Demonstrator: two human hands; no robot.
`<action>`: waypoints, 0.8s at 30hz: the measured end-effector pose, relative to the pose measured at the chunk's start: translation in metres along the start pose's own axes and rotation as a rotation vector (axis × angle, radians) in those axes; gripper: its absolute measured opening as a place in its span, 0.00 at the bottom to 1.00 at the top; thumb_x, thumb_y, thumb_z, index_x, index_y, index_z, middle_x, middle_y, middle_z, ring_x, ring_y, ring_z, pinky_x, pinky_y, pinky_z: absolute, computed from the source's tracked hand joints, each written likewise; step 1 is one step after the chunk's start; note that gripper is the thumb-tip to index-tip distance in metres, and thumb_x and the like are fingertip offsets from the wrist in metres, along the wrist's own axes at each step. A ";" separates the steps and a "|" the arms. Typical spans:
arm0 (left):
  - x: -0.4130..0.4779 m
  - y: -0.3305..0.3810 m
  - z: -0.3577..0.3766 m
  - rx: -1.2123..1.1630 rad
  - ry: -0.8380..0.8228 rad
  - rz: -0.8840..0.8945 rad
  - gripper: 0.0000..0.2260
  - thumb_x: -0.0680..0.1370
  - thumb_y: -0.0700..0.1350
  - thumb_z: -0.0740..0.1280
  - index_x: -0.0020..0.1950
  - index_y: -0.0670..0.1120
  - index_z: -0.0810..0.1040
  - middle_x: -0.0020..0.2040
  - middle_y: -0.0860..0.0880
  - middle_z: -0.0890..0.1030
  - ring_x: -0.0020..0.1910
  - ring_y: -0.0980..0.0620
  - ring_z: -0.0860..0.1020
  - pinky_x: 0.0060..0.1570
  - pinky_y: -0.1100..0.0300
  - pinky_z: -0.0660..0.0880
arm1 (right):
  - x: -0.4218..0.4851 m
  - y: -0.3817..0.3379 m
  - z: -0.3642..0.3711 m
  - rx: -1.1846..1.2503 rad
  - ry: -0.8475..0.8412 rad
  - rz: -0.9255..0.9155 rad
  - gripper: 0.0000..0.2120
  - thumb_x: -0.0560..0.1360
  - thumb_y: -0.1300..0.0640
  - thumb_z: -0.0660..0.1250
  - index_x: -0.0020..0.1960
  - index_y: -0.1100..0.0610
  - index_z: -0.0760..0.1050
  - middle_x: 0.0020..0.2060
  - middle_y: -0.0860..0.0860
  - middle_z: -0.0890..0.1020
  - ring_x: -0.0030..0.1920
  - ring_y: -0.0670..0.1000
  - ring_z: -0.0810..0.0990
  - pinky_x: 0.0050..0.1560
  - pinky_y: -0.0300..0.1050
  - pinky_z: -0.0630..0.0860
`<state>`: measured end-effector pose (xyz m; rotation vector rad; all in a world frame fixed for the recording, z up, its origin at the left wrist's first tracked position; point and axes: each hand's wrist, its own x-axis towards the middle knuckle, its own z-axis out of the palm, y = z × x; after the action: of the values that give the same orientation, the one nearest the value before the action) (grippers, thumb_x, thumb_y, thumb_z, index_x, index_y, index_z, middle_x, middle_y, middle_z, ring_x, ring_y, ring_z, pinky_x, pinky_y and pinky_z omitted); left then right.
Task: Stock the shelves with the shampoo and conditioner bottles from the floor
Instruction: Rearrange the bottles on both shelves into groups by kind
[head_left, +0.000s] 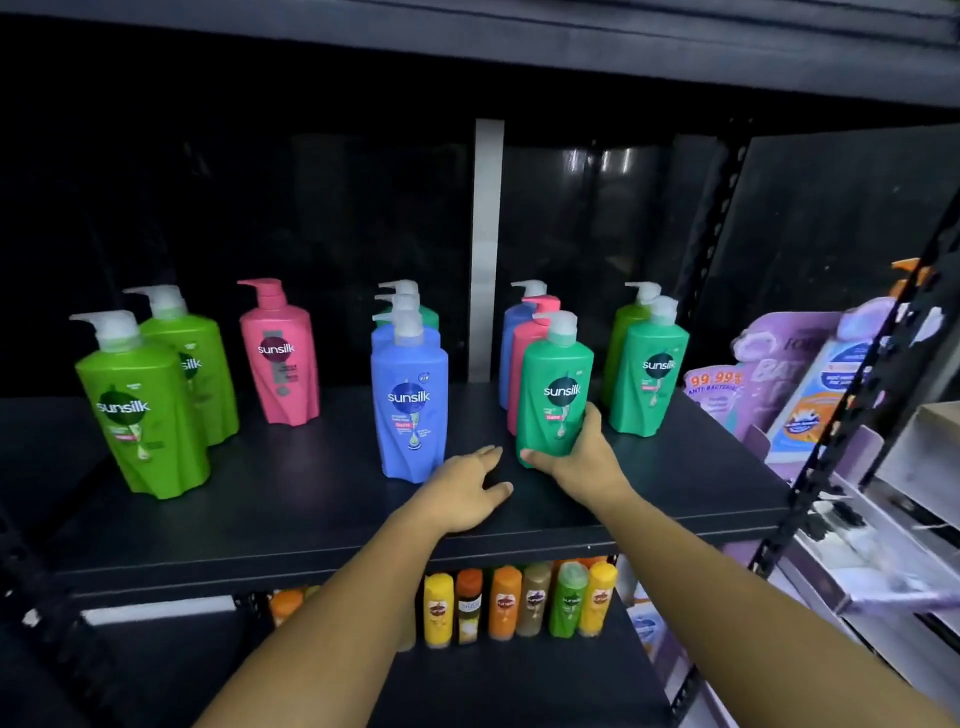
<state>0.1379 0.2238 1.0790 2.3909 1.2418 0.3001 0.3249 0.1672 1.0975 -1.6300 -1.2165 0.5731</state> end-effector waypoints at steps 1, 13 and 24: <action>0.002 0.000 0.001 -0.006 0.007 -0.008 0.31 0.83 0.56 0.62 0.83 0.52 0.55 0.83 0.55 0.56 0.81 0.49 0.58 0.79 0.52 0.57 | 0.002 0.003 0.003 0.022 0.011 -0.012 0.45 0.66 0.54 0.83 0.72 0.51 0.59 0.59 0.44 0.76 0.59 0.46 0.75 0.58 0.40 0.70; 0.030 0.022 0.014 0.011 0.098 -0.178 0.28 0.84 0.56 0.60 0.83 0.51 0.59 0.83 0.53 0.56 0.82 0.44 0.54 0.78 0.51 0.55 | 0.016 0.043 -0.032 0.040 0.147 -0.065 0.38 0.69 0.55 0.81 0.70 0.52 0.62 0.61 0.48 0.79 0.58 0.49 0.80 0.59 0.44 0.76; 0.019 0.022 0.022 0.065 0.172 -0.218 0.27 0.84 0.58 0.58 0.81 0.52 0.62 0.82 0.52 0.61 0.81 0.48 0.58 0.78 0.52 0.60 | 0.007 0.062 -0.053 -0.117 0.391 -0.154 0.34 0.71 0.57 0.78 0.70 0.58 0.64 0.62 0.55 0.71 0.64 0.55 0.69 0.67 0.54 0.71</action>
<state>0.1731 0.2228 1.0696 2.2953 1.5979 0.4101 0.3975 0.1503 1.0647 -1.6328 -1.0834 0.0793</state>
